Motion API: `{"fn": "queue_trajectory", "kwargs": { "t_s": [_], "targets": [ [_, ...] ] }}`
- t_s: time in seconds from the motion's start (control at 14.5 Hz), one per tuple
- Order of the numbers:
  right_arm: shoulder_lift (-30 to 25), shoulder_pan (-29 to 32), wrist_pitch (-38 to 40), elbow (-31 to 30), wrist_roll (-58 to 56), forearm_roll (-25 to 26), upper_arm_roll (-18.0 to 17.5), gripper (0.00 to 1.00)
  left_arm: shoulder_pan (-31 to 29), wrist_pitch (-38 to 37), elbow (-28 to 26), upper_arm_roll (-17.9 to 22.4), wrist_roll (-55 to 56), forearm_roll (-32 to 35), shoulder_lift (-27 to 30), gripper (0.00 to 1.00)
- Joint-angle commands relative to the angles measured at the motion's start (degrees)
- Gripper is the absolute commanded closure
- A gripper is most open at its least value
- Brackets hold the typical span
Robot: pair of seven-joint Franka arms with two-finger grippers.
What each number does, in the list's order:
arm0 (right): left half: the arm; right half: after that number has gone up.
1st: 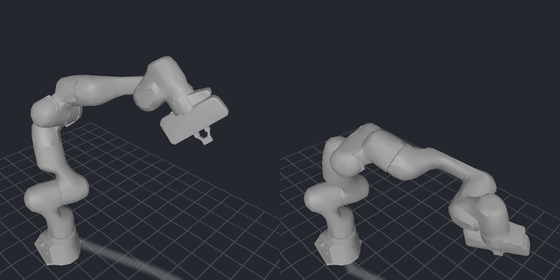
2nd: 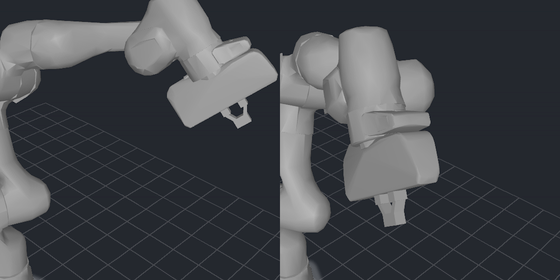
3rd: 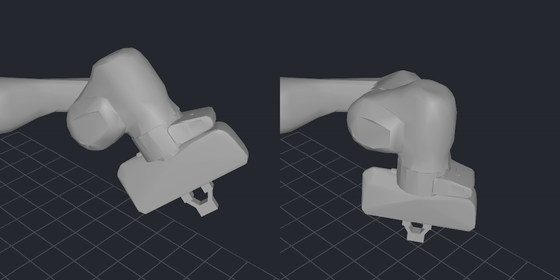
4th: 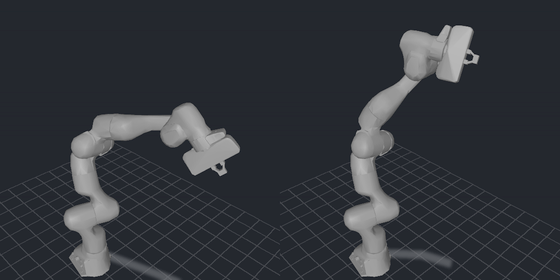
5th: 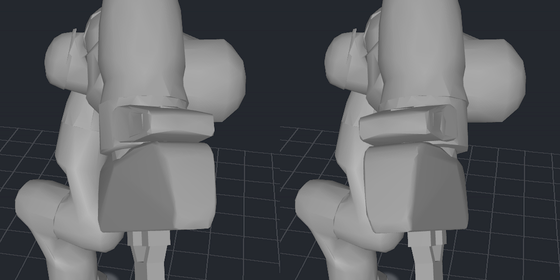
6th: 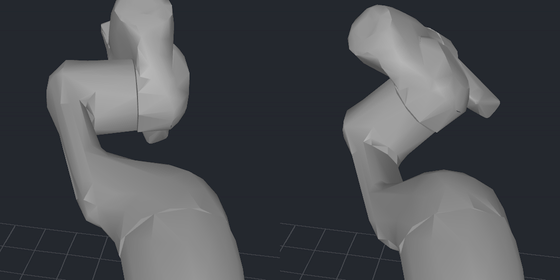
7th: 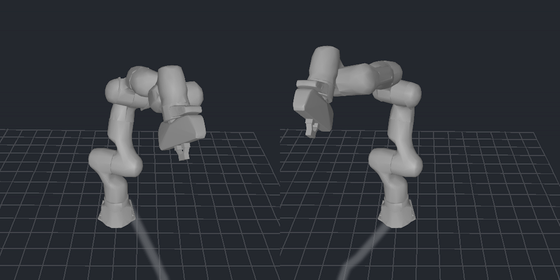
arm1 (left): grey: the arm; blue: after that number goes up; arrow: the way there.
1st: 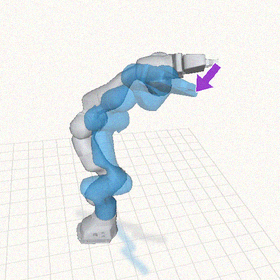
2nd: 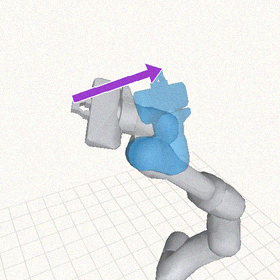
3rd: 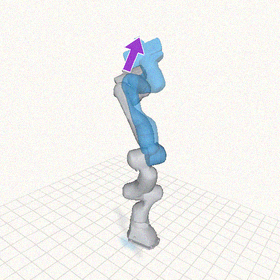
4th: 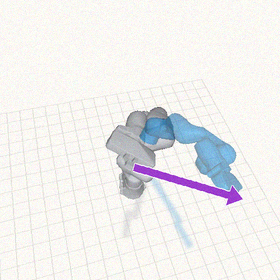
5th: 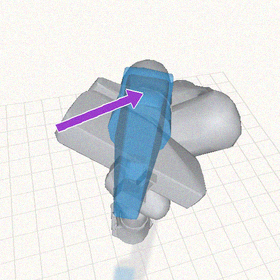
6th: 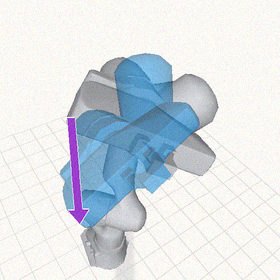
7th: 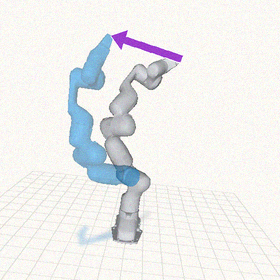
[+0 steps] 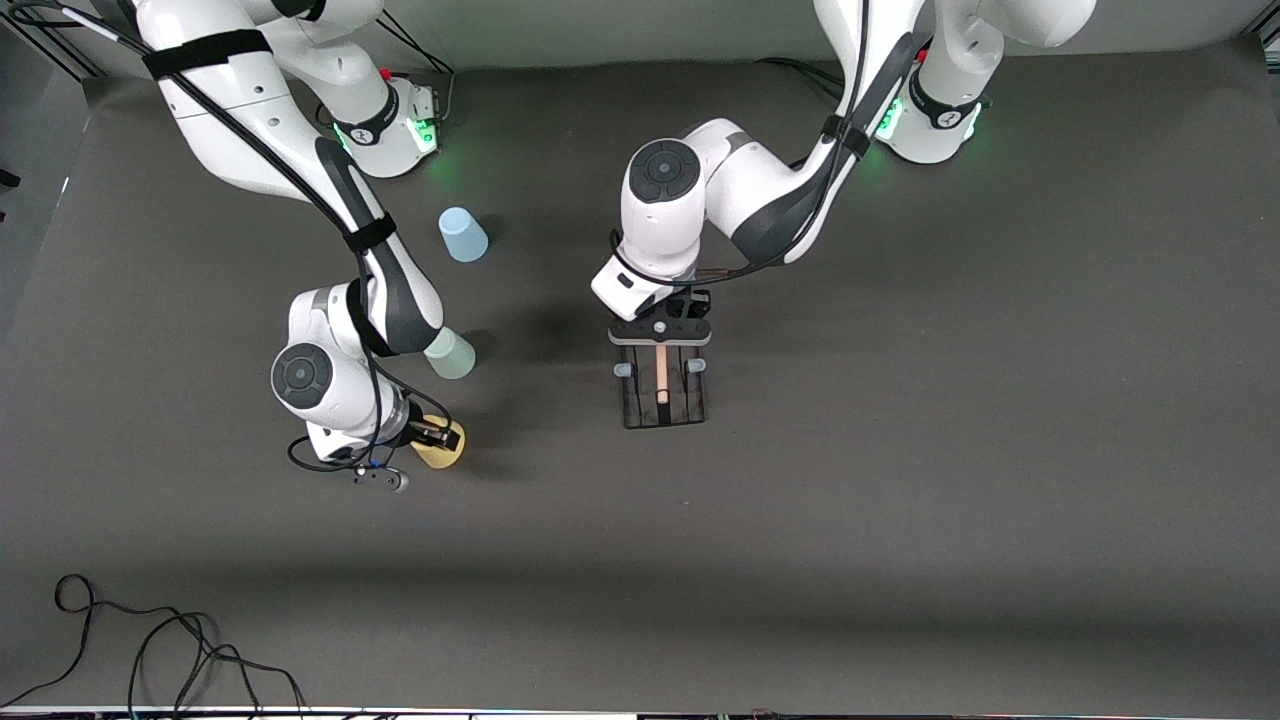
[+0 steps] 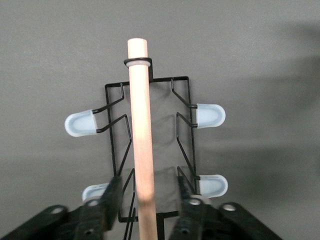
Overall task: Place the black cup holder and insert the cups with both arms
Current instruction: 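Release the rack with the left gripper while the right gripper lifts the cup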
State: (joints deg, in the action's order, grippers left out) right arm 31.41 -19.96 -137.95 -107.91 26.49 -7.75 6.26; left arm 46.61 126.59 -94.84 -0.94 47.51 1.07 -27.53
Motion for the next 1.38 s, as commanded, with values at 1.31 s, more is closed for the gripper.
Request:
{"fn": "queue_trajectory", "kwargs": {
  "t_s": [1.31],
  "targets": [
    [-2.49, -15.90, 21.50, 22.66, 35.20, -4.56, 0.06, 0.87, -31.47, -16.46, -0.60, 1.37, -29.29, 2.70, 15.57, 0.00]
  ]
}}
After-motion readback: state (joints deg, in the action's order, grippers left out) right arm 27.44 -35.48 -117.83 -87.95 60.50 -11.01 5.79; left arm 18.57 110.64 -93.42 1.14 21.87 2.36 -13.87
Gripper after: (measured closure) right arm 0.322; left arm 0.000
